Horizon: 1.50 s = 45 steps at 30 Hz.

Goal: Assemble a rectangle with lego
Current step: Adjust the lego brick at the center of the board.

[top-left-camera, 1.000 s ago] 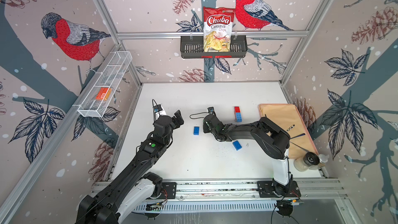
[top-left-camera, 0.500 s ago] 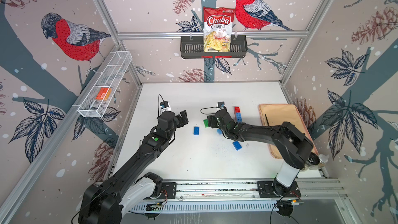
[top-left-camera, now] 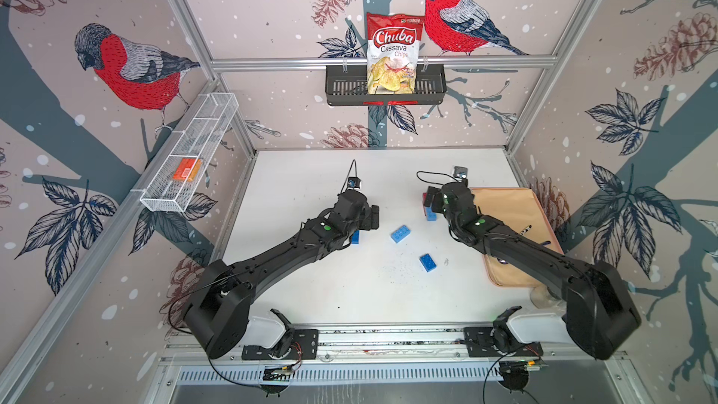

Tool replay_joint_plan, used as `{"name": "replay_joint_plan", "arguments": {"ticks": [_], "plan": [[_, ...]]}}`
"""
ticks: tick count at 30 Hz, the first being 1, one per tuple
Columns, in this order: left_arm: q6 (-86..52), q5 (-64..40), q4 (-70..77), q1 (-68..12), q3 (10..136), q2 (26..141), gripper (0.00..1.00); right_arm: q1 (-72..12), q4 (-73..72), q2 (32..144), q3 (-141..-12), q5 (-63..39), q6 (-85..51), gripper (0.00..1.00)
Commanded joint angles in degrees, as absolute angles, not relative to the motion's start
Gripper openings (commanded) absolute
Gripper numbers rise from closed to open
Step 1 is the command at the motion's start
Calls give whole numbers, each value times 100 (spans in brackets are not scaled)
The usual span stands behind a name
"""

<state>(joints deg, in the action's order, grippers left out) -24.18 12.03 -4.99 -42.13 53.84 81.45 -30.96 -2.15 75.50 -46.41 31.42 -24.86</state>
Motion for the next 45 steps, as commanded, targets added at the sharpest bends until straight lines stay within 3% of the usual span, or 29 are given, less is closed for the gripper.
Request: {"name": "replay_joint_plan", "arguments": {"ticks": [1,5,11,14,22,30,32,37,45], "plan": [[-1651,1043,-440,-4587,5765,8611,91,-2565,397,7223,-4434,3613,-3134,100],[-802,690,-1282,-4940,6775,9750,90,-1952,79,6550,-3876,2540,-3186,93],[-268,324,-2181,-5124,7881,11027,84,-1704,-159,6143,-3524,2094,-3167,92],[-228,253,-2431,-5126,8171,11371,79,-1696,-152,6220,-3559,1974,-3138,92],[-296,235,-2909,-5132,8559,11927,54,-1653,-202,6361,-3579,1815,-3089,92],[-577,601,-3023,-5115,8682,12127,48,-1613,-246,6405,-3600,1672,-3059,91],[-708,670,-3006,-5083,8662,12129,45,-1608,-231,6425,-3612,1644,-3061,91],[-1608,706,-2866,-4833,8495,12014,21,-1604,-220,6417,-3621,1583,-3077,90],[-3589,560,-2163,-4482,7775,11799,16,-1611,-264,6458,-3612,1445,-3129,90]]}}
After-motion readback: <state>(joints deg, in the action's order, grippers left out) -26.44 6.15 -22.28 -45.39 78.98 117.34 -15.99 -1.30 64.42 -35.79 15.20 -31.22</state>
